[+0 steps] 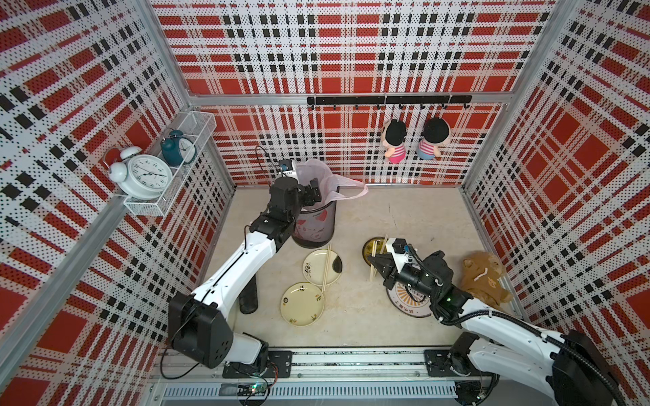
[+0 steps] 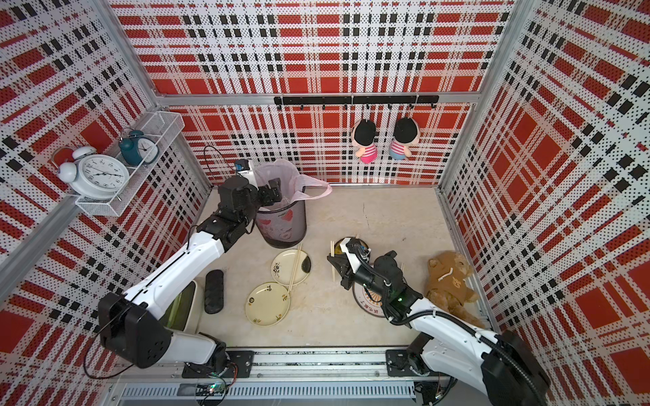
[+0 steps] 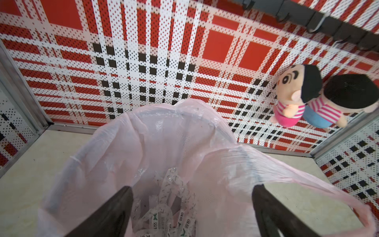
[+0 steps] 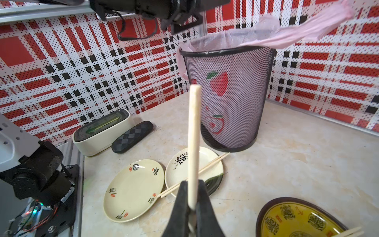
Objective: Remove the packaging of disposable chopsticks
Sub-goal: Place the packet bag in the trash bin, then place the disposable chopsticks on the plate.
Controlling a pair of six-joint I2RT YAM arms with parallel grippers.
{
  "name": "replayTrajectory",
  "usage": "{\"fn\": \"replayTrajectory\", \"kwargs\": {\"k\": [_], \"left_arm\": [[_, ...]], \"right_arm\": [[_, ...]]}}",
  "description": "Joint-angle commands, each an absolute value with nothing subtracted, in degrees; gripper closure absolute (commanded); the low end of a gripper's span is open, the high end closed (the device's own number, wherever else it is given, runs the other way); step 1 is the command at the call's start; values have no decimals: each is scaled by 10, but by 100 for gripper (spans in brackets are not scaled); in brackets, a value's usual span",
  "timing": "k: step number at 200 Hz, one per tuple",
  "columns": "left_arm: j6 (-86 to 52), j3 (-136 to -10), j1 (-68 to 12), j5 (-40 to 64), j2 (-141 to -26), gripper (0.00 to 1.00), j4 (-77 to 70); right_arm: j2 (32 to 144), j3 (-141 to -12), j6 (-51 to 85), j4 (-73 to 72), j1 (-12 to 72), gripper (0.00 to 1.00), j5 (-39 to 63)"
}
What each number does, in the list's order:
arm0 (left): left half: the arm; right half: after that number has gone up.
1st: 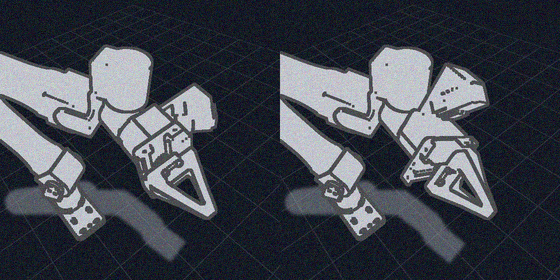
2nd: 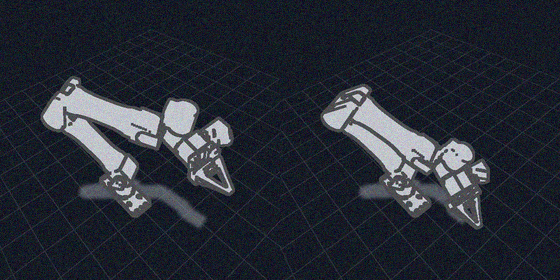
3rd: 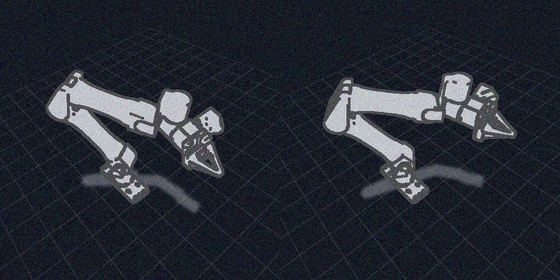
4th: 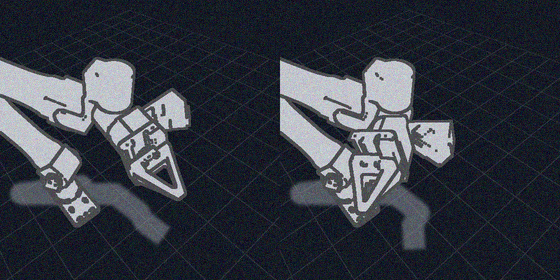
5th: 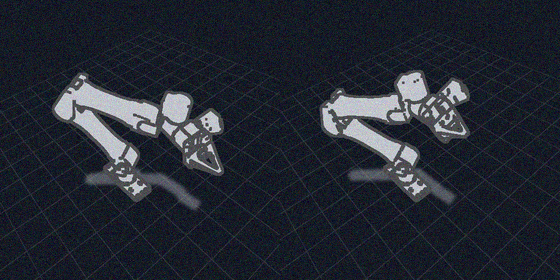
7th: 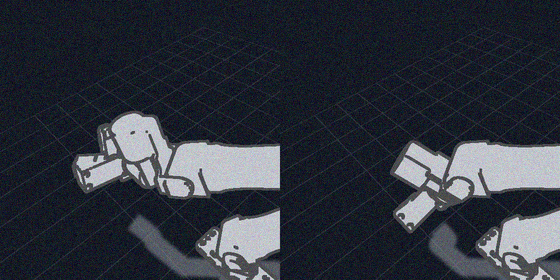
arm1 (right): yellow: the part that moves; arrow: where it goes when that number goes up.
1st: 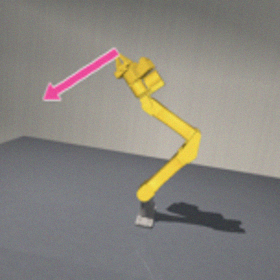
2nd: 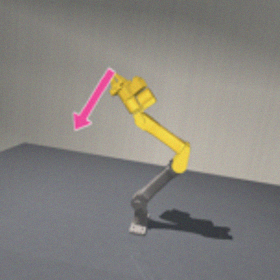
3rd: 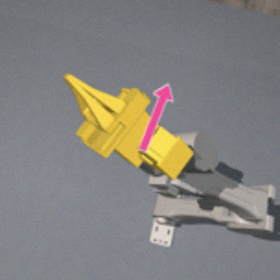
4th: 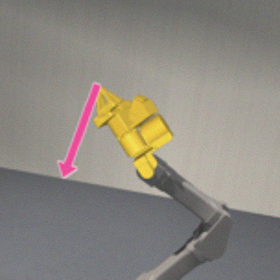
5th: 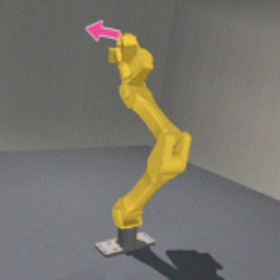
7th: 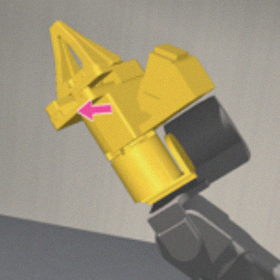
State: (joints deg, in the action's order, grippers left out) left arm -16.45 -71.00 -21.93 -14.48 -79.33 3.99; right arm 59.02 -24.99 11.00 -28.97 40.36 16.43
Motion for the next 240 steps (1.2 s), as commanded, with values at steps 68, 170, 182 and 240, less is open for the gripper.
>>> {"fn": "replayTrajectory", "kwargs": {"k": [68,170,182,240], "left_arm": [[-216,-501,-230,-164,-554,6,0],[-335,-232,-262,-114,-381,19,-17],[-350,-211,-288,-138,-381,21,-20],[-402,-165,-359,-222,-434,25,-10]], "right_arm": [[684,-323,272,-264,466,100,102],[830,-467,437,-110,570,100,60],[854,-483,454,-98,572,100,70],[973,-550,552,-135,577,100,178]]}}
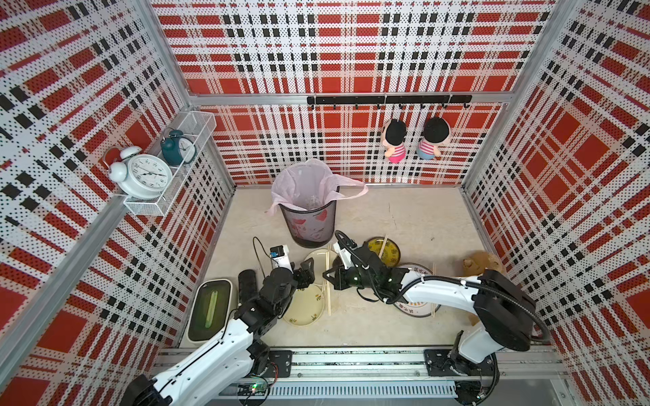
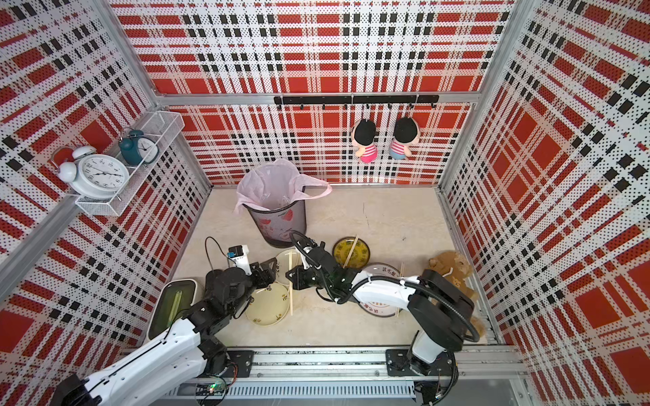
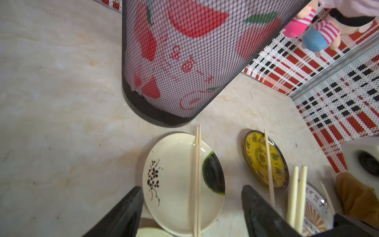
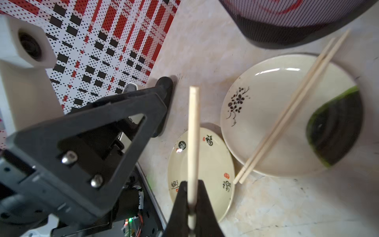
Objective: Remove the packaging of disposable chopsticks
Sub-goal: Place the disposable chopsticks on the plate.
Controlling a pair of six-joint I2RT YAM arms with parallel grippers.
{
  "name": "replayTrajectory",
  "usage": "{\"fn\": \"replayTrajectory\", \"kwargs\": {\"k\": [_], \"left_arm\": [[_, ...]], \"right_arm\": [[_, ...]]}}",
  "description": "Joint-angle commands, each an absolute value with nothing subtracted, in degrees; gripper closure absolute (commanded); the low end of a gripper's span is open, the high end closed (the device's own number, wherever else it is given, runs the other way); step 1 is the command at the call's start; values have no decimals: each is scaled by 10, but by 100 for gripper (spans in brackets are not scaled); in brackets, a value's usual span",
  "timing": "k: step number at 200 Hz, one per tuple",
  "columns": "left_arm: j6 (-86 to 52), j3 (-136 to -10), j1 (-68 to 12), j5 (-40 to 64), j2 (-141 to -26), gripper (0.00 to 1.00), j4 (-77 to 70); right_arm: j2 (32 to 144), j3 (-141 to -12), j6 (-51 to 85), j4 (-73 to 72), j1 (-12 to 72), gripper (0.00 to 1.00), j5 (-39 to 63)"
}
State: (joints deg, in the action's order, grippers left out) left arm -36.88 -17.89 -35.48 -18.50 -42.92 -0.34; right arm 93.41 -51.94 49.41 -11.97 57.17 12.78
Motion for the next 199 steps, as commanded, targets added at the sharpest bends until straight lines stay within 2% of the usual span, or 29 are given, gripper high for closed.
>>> {"fn": "replayTrajectory", "kwargs": {"k": [1,30,65,91,129,155,199], "left_arm": [[-403,-165,-359,-222,-435,26,-10],[-424,-152,-360,-250,-406,34,23],[-445,-171,-358,-291,-421,28,90],[-449,-143,-358,-263,-415,31,61],[-465,-157,-339,-313,-405,32,133],[-448,-141,-329,-271,-410,33,107],[-446,-123,-327,-259,-396,33,89]], "right_arm": [[975,-552,553,-135,577,100,179],[1021,-580,580,-148,580,100,215],[1059,-603,604,-151,588,100,223],[1100,-623,625,-170,589,100,245],[1144,-655,633,-171,591,100,256],[1168,-674,636,-168,596,100,264],[1193,-688,642,-171,599,100,274]]}}
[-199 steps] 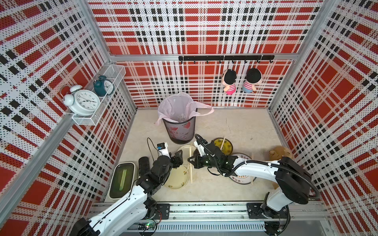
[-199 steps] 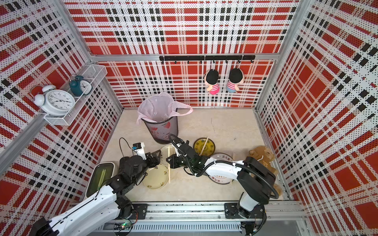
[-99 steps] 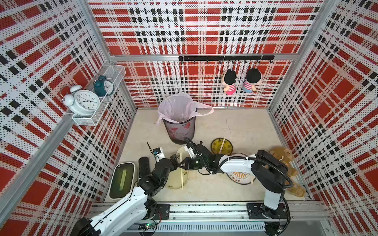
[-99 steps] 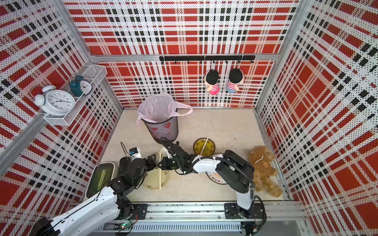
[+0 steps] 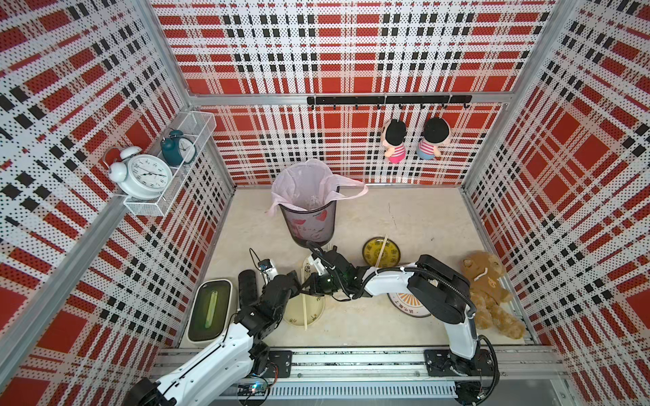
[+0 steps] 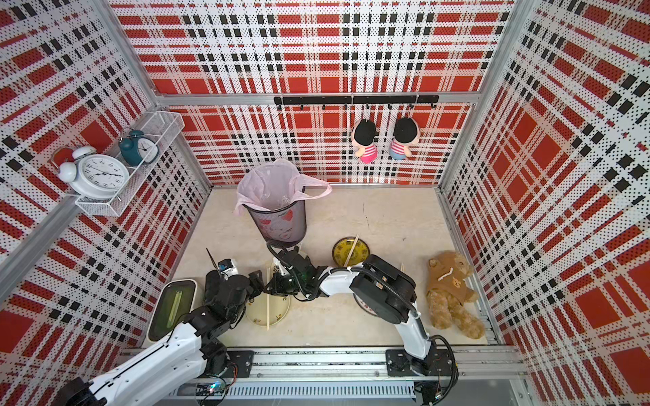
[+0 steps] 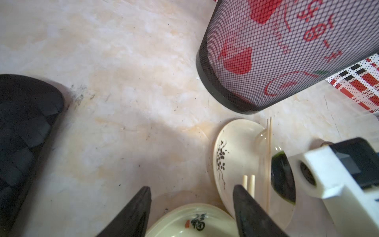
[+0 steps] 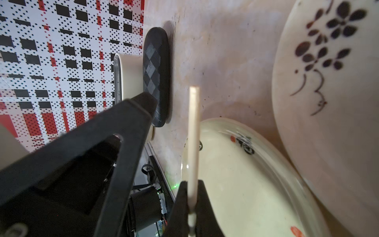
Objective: Remove the packaging of disposable chopsticks
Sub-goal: Place the disposable chopsticks on the plate.
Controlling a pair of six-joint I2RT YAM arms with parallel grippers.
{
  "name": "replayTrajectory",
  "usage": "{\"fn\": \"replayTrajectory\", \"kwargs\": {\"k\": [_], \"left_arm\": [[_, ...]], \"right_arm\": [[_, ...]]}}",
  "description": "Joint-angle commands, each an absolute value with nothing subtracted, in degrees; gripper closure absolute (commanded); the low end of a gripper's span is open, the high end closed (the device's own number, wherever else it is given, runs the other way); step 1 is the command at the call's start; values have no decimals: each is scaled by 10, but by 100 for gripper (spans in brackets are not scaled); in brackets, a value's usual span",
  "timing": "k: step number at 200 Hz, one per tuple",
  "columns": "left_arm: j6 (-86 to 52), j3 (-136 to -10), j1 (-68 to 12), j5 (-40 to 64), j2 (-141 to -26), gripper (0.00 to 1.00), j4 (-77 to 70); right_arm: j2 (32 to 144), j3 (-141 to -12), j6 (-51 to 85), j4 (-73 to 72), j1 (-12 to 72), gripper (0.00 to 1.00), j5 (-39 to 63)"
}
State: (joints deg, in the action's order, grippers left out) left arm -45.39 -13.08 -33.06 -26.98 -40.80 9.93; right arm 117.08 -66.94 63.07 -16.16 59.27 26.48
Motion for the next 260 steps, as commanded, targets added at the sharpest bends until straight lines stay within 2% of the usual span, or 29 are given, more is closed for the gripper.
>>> {"fn": "replayTrajectory", "kwargs": {"k": [1,157,260], "left_arm": [[-446,-123,-327,-259,-396,33,89],[-426,-105,-343,-212,-482,33,-4],[-420,-108,-342,-208,-512,40,-20]], "right_arm": [[1193,-688,642,-170,599,100,274],[1233,-692,654,-196,600,100,290],[1231,-672,656,-214,592,99,293]]}}
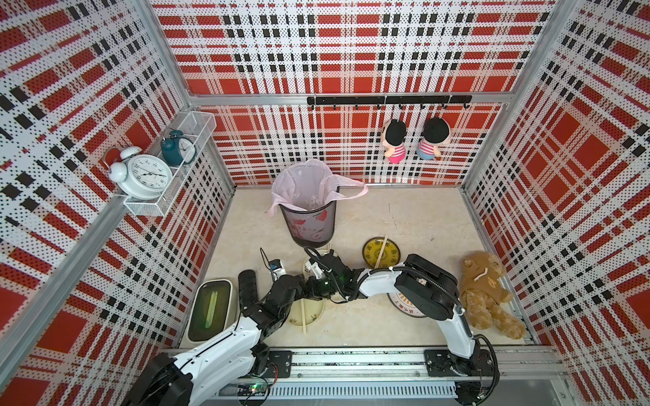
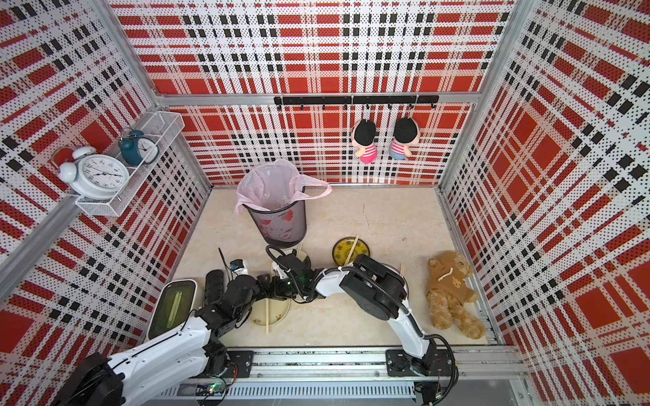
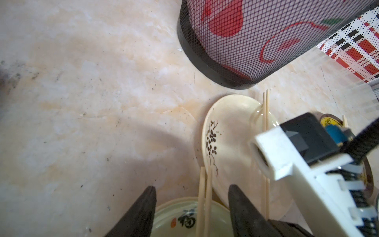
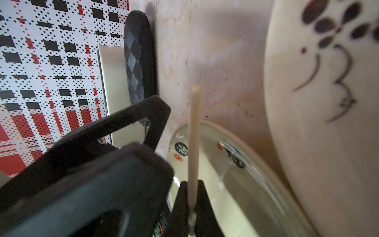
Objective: Remove the packaging of disposable chopsticks
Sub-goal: Place the disposable chopsticks on the plate.
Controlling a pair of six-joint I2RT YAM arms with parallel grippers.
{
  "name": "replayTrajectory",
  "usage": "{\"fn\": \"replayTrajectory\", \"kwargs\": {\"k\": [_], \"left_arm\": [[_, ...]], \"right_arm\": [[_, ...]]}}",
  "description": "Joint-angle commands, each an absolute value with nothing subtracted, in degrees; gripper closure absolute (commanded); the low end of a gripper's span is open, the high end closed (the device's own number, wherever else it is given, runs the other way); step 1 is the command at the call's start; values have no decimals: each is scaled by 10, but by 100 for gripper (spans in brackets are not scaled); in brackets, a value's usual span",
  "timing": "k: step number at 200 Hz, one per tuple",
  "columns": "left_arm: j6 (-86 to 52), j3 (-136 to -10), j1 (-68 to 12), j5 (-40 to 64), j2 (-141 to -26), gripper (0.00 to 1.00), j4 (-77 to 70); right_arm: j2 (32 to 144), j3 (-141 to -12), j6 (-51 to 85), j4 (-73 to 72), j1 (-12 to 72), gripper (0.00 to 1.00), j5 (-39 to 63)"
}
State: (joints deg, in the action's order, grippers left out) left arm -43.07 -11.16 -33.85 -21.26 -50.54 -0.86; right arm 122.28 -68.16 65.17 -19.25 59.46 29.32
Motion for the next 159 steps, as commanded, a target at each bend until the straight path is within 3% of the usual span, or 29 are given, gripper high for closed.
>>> {"fn": "replayTrajectory", "kwargs": {"k": [1,159], "left_arm": [[-420,-108,-342,-208,-513,40,-20],[-416,-112,-347,-206,-529,41,-26]], "right_arm": [[1231,-672,656,-214,592,99,293],[1239,-664,659,-234,592,83,302]]}}
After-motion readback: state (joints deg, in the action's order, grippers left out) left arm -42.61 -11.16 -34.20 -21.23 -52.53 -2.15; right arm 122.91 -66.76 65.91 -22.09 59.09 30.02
